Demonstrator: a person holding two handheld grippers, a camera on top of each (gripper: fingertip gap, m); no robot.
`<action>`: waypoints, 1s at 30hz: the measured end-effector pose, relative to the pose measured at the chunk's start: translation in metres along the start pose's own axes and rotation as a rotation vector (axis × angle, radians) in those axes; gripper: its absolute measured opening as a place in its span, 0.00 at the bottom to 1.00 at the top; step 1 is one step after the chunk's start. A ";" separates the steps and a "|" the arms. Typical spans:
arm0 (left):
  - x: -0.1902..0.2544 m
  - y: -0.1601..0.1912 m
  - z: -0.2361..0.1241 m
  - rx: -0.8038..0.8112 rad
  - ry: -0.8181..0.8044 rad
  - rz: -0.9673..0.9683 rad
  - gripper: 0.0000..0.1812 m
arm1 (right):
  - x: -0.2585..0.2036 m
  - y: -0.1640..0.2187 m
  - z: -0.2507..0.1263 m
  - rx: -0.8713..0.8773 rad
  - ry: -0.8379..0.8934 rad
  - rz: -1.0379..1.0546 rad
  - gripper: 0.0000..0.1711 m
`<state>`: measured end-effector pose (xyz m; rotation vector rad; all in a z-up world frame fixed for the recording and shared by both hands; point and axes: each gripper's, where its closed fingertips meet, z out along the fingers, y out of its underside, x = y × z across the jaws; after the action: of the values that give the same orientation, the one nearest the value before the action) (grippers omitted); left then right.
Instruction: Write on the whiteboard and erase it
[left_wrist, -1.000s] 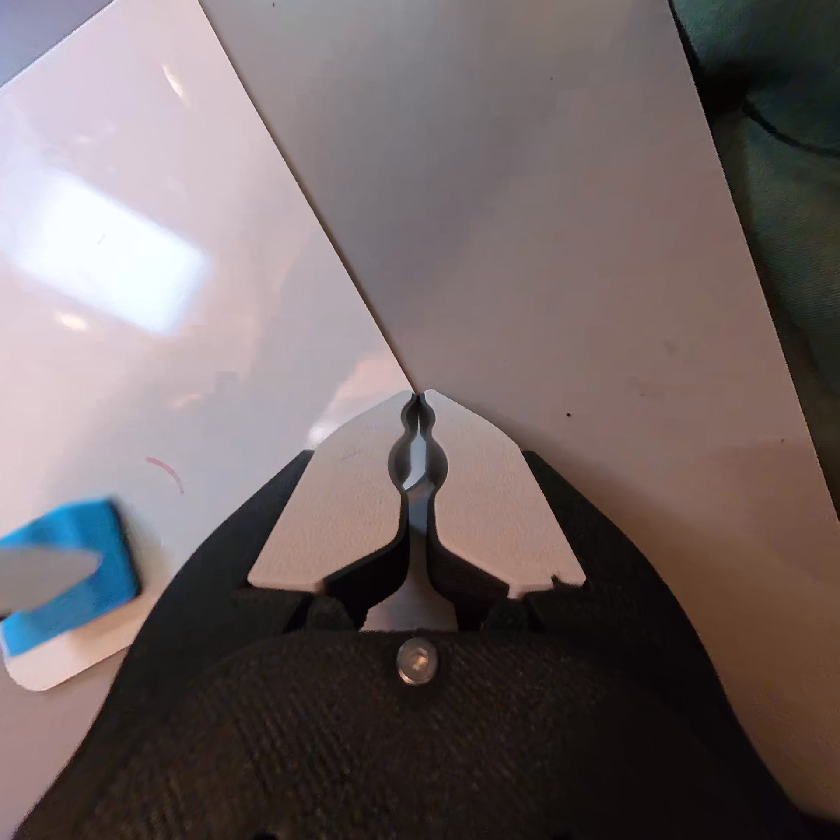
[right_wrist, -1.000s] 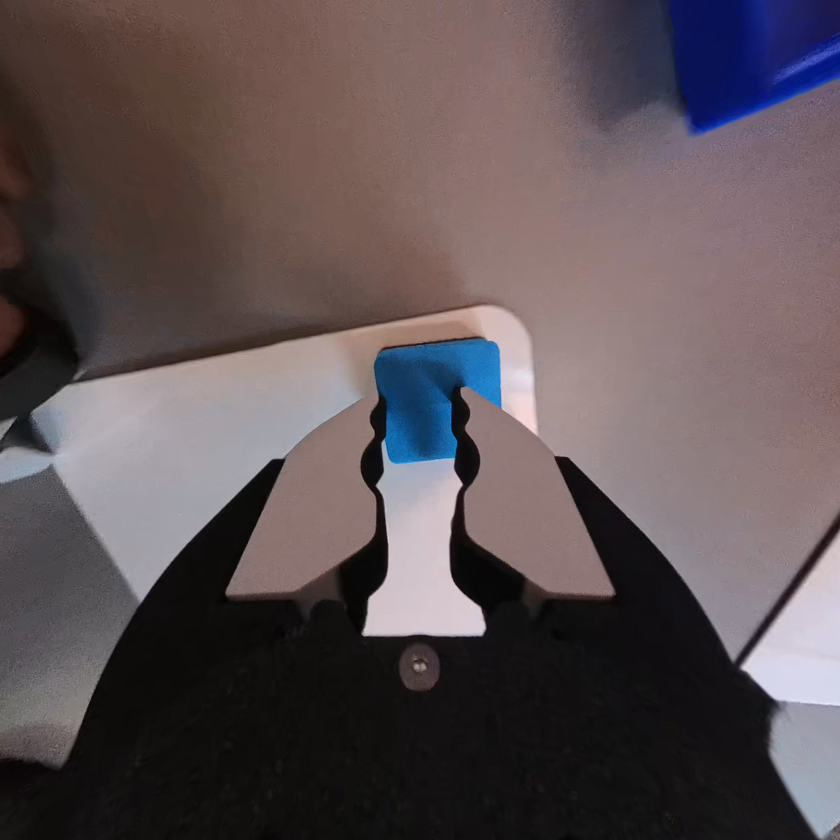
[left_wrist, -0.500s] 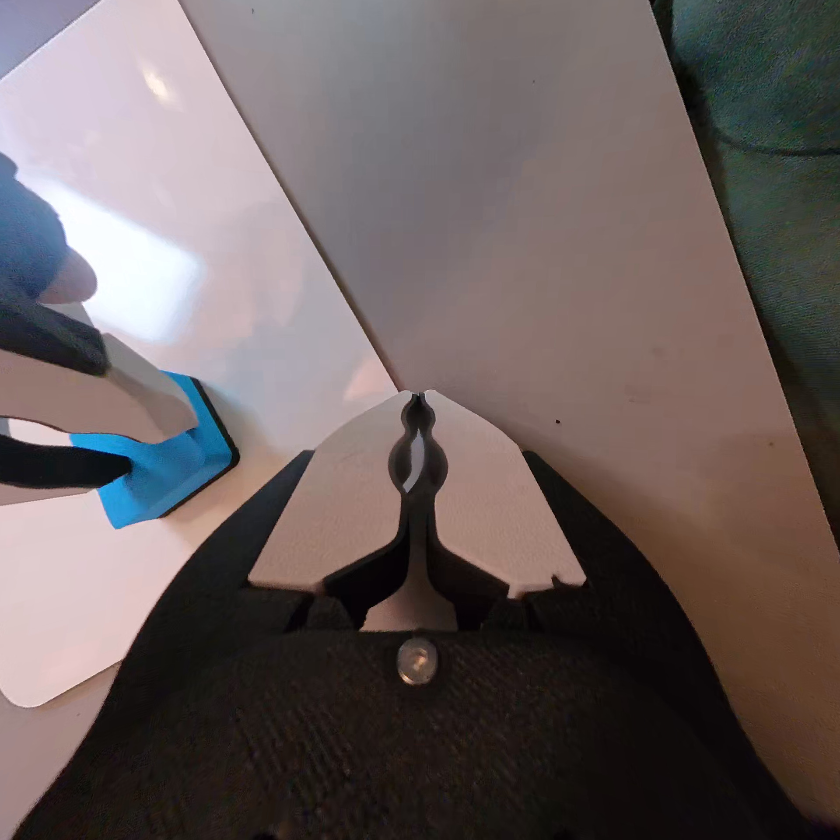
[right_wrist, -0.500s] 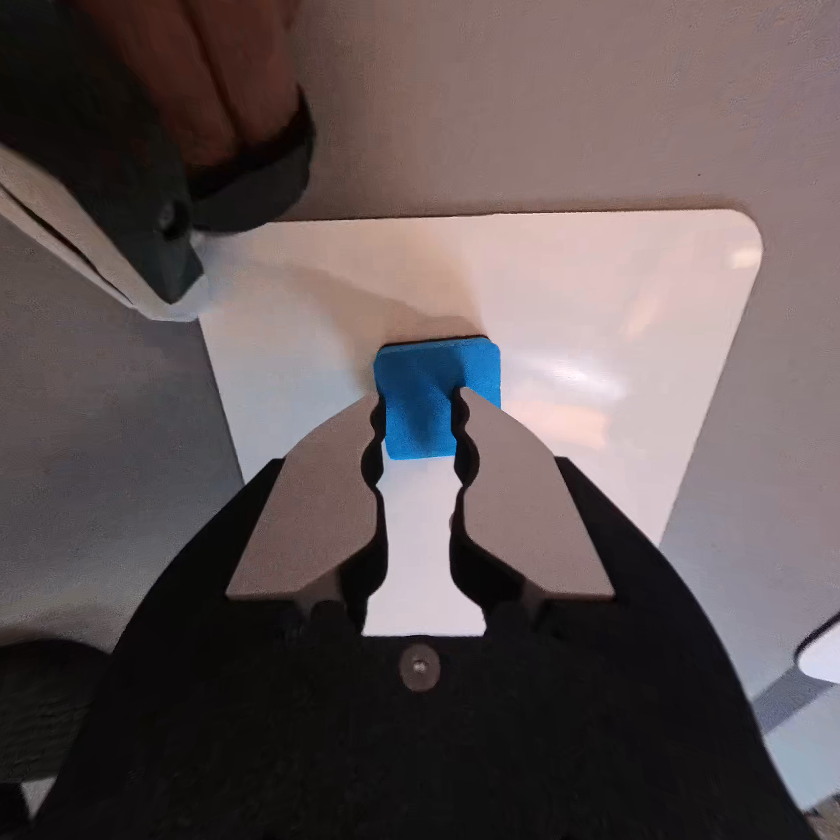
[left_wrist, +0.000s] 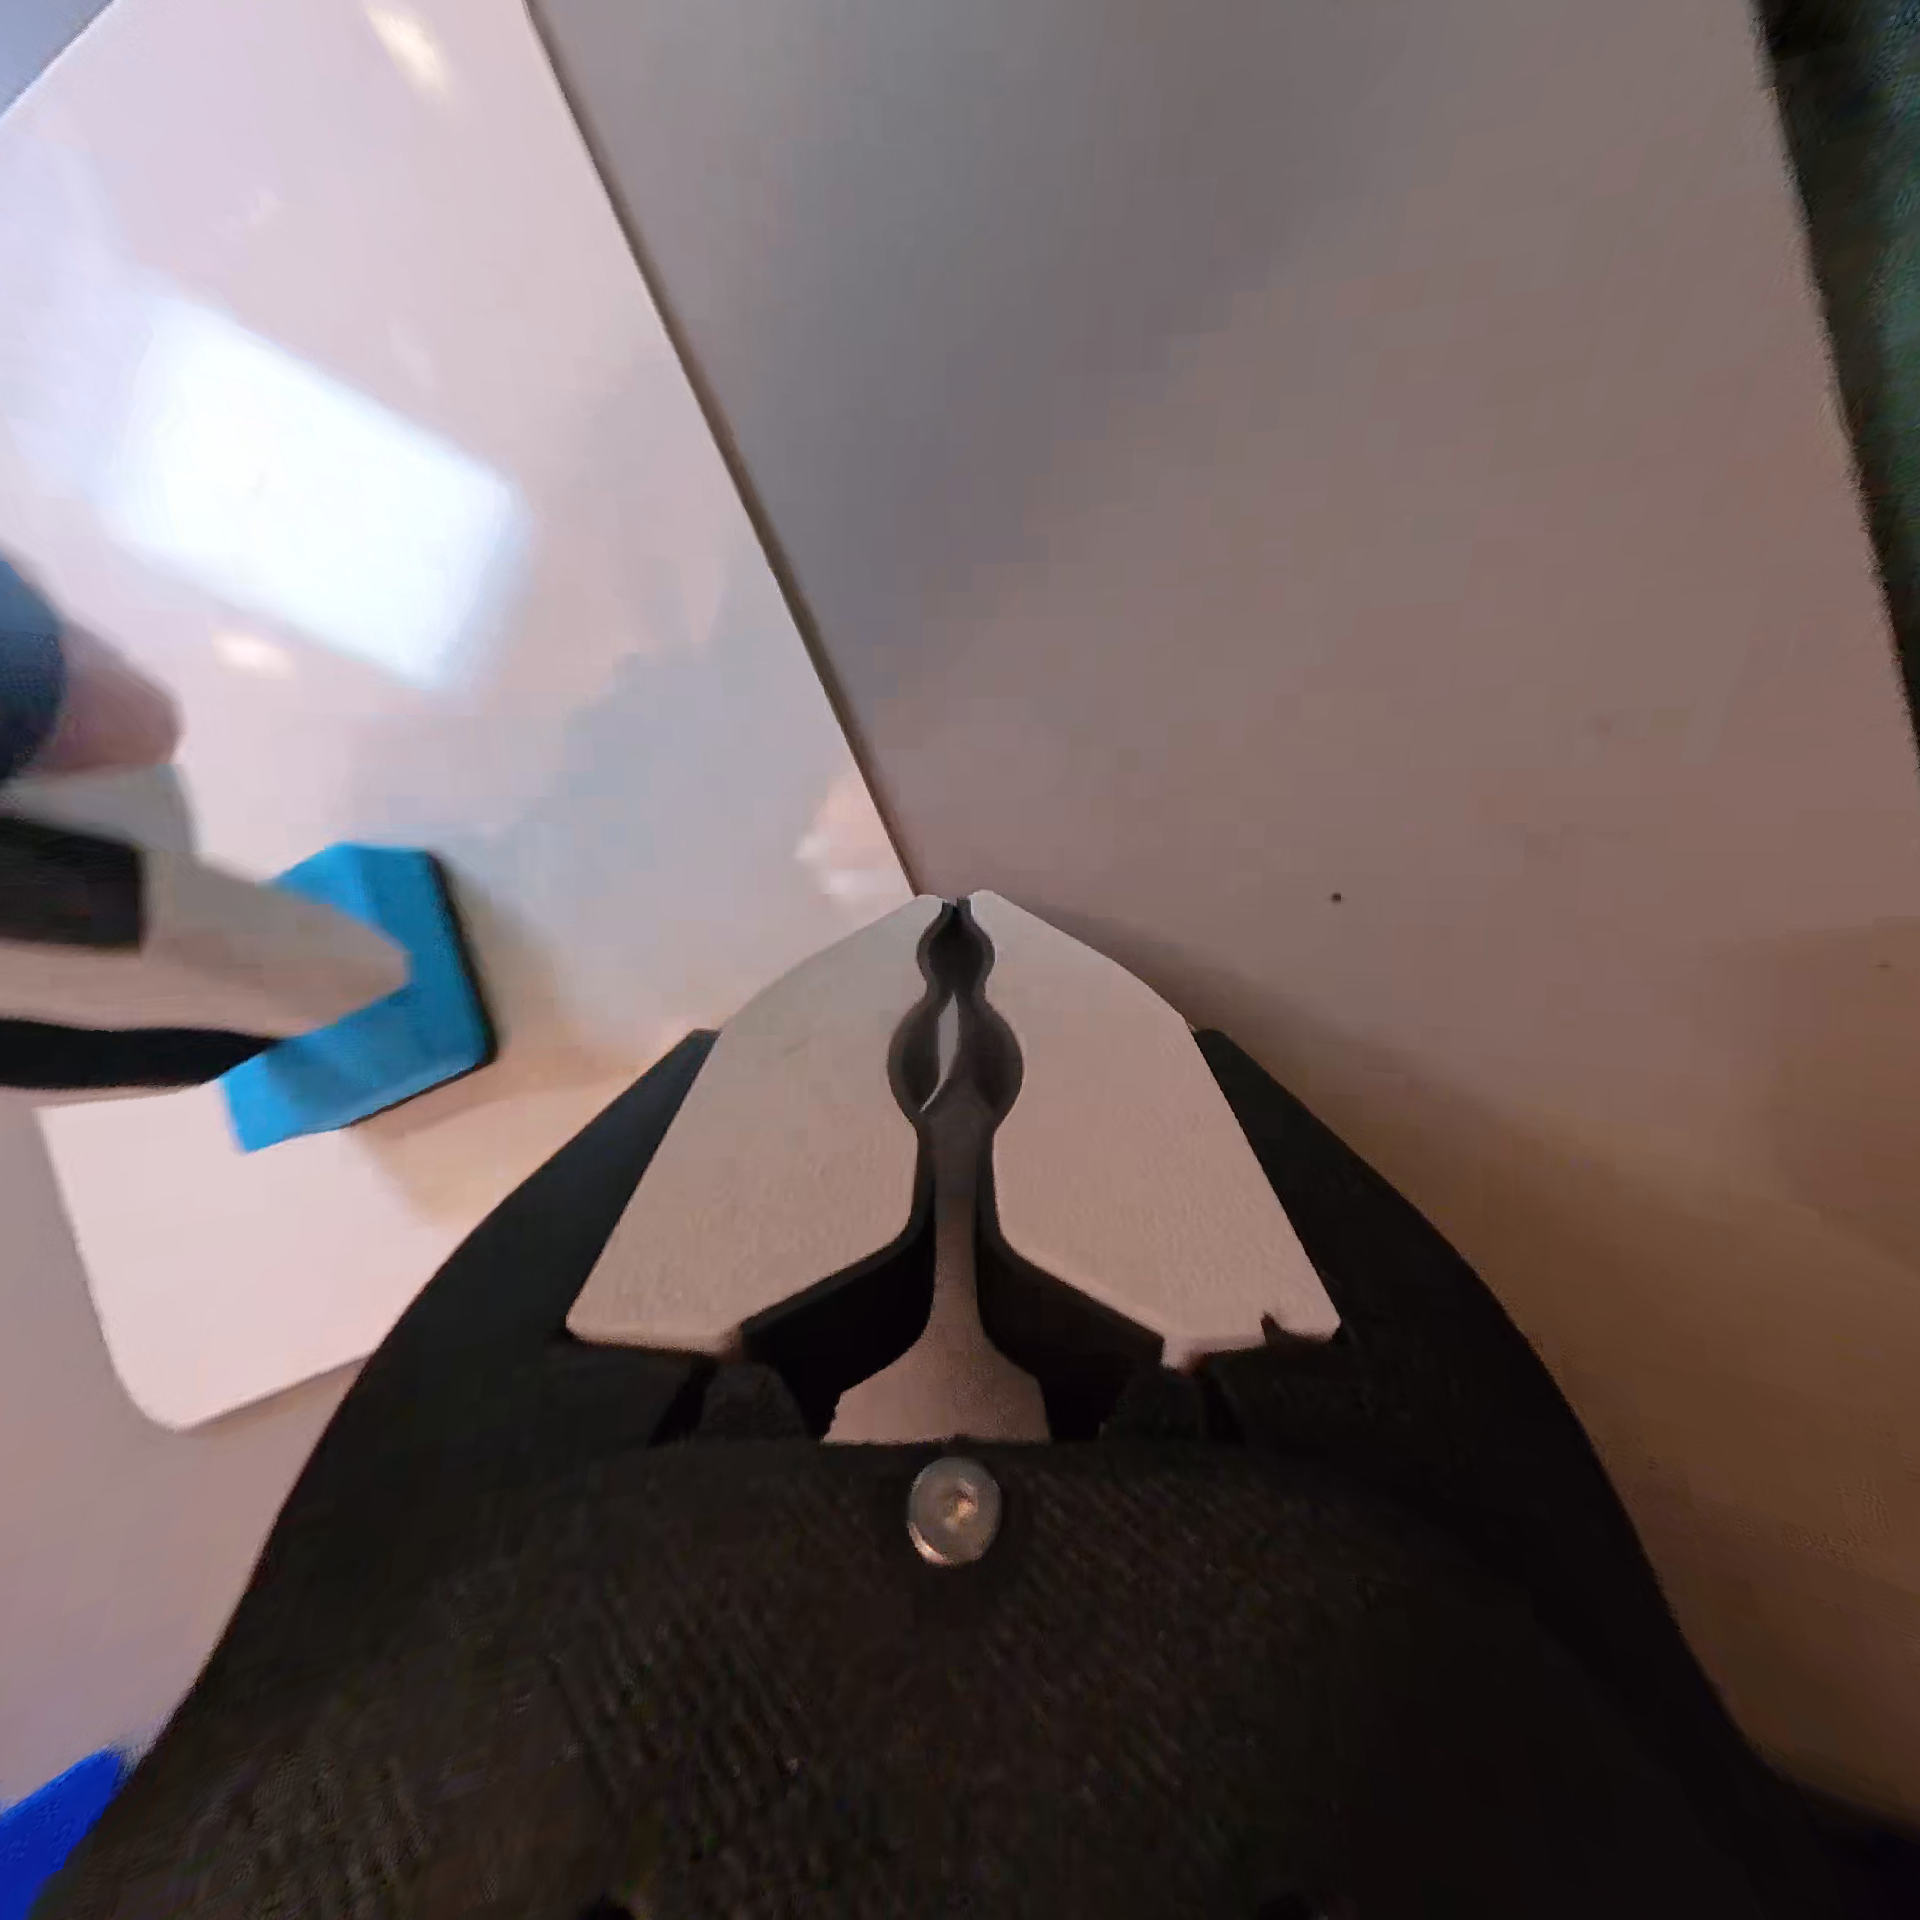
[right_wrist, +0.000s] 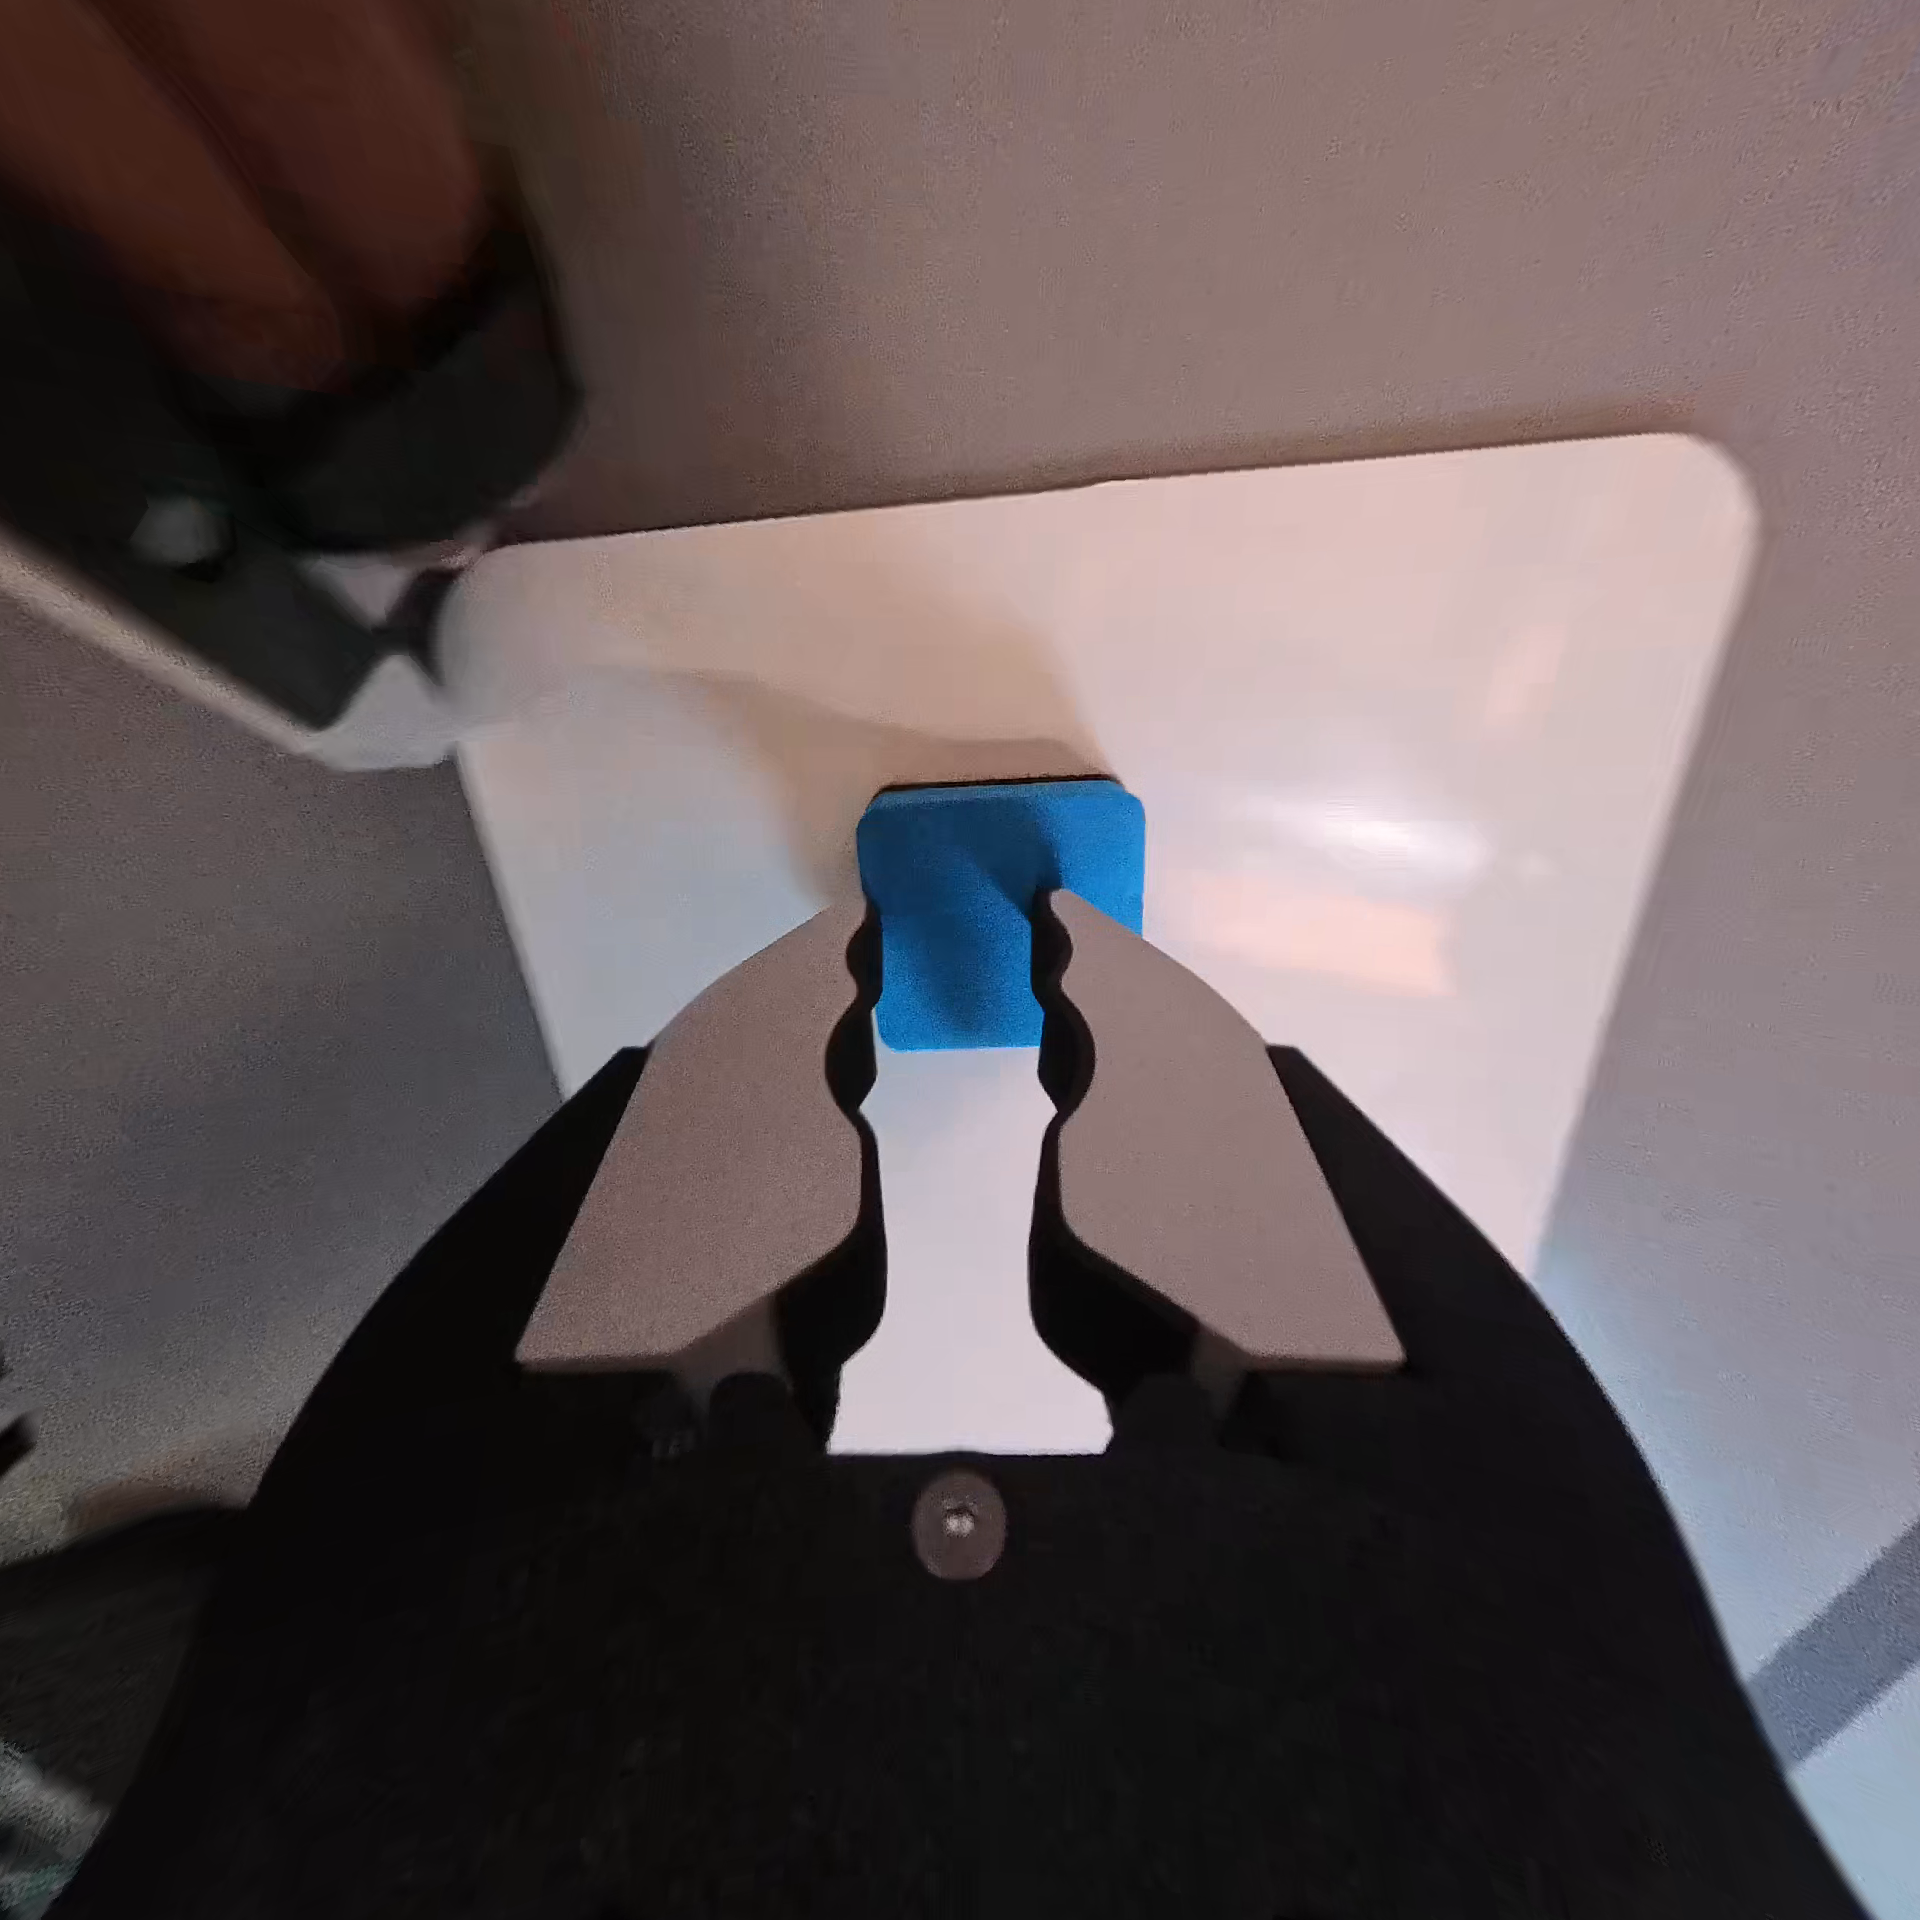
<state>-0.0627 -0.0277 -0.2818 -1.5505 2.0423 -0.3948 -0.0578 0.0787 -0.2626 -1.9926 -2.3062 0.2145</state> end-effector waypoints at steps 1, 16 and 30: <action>-0.003 0.003 -0.001 -0.016 -0.018 -0.003 0.00 | 0.022 -0.003 0.001 0.012 0.052 0.024 0.17; -0.005 0.005 -0.001 0.017 0.014 -0.071 0.00 | 0.095 -0.037 0.004 0.091 0.060 0.153 0.16; -0.005 0.003 0.000 0.028 0.023 -0.087 0.00 | 0.036 0.060 -0.012 0.035 0.031 0.219 0.16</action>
<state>-0.0648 -0.0222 -0.2821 -1.6285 1.9833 -0.4743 -0.0031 0.1231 -0.2616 -2.2124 -2.0493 0.2347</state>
